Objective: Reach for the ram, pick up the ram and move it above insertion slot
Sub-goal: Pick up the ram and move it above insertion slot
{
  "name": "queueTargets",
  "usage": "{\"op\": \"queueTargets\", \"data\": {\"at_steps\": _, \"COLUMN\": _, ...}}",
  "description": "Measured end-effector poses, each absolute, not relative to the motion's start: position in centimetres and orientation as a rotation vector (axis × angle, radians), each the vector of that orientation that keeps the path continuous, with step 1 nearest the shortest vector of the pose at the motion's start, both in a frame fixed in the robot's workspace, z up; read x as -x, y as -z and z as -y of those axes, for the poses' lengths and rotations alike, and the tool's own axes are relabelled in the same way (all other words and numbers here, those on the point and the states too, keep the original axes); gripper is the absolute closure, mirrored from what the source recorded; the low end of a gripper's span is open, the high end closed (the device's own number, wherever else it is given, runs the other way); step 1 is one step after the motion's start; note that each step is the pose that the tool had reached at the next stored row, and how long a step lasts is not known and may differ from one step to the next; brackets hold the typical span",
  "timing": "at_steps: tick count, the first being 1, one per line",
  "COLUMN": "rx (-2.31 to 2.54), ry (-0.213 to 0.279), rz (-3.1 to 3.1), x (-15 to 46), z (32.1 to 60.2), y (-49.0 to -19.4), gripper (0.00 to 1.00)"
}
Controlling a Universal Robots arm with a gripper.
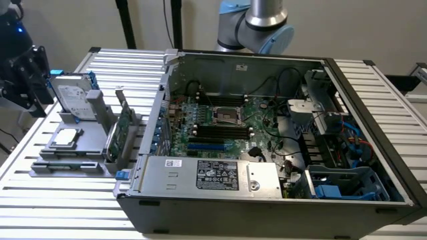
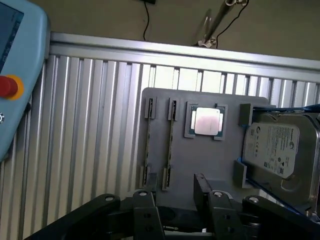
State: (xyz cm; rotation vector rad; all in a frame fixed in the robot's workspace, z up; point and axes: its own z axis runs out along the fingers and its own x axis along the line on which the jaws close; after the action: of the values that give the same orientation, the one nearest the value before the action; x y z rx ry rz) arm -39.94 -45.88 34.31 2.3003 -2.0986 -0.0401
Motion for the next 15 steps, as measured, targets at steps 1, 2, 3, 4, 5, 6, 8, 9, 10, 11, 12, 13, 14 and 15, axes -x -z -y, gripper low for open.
{"op": "queueTargets", "data": {"at_steps": 1, "rx": -2.298, "ry": 0.040, "rz": 2.101, "x": 39.9, "z": 46.0, "y": -34.1, "gripper": 0.58}}
{"op": "queueTargets", "data": {"at_steps": 2, "rx": -2.296, "ry": 0.040, "rz": 2.103, "x": 39.9, "z": 46.0, "y": -33.9, "gripper": 0.58}}
{"op": "queueTargets", "data": {"at_steps": 3, "rx": -2.295, "ry": 0.040, "rz": 2.104, "x": 39.9, "z": 46.1, "y": -33.8, "gripper": 0.58}}
{"op": "queueTargets", "data": {"at_steps": 4, "rx": -2.294, "ry": 0.040, "rz": 2.105, "x": 39.9, "z": 46.2, "y": -33.6, "gripper": 0.58}}
{"op": "queueTargets", "data": {"at_steps": 5, "rx": -2.294, "ry": 0.040, "rz": 2.106, "x": 39.9, "z": 46.3, "y": -33.4, "gripper": 0.58}}
{"op": "queueTargets", "data": {"at_steps": 6, "rx": -2.293, "ry": 0.040, "rz": 2.106, "x": 39.9, "z": 46.4, "y": -33.2, "gripper": 0.58}}
{"op": "queueTargets", "data": {"at_steps": 8, "rx": -2.293, "ry": 0.040, "rz": 2.107, "x": 39.9, "z": 46.6, "y": -32.9, "gripper": 0.58}}
{"op": "queueTargets", "data": {"at_steps": 9, "rx": -2.293, "ry": 0.040, "rz": 2.107, "x": 39.9, "z": 46.7, "y": -32.7, "gripper": 0.58}}
{"op": "queueTargets", "data": {"at_steps": 10, "rx": -2.293, "ry": 0.040, "rz": 2.107, "x": 39.9, "z": 46.8, "y": -32.5, "gripper": 0.58}}
{"op": "queueTargets", "data": {"at_steps": 11, "rx": -2.293, "ry": 0.040, "rz": 2.107, "x": 39.9, "z": 46.9, "y": -32.3, "gripper": 0.58}}
{"op": "queueTargets", "data": {"at_steps": 12, "rx": -2.293, "ry": 0.040, "rz": 2.107, "x": 39.9, "z": 47.0, "y": -32.1, "gripper": 0.58}}
{"op": "queueTargets", "data": {"at_steps": 13, "rx": -2.293, "ry": 0.040, "rz": 2.107, "x": 39.9, "z": 47.1, "y": -31.9, "gripper": 0.58}}
{"op": "queueTargets", "data": {"at_steps": 14, "rx": -2.293, "ry": 0.040, "rz": 2.107, "x": 39.9, "z": 47.2, "y": -31.8, "gripper": 0.58}}
{"op": "queueTargets", "data": {"at_steps": 15, "rx": -2.293, "ry": 0.040, "rz": 2.107, "x": 39.9, "z": 47.3, "y": -31.6, "gripper": 0.58}}
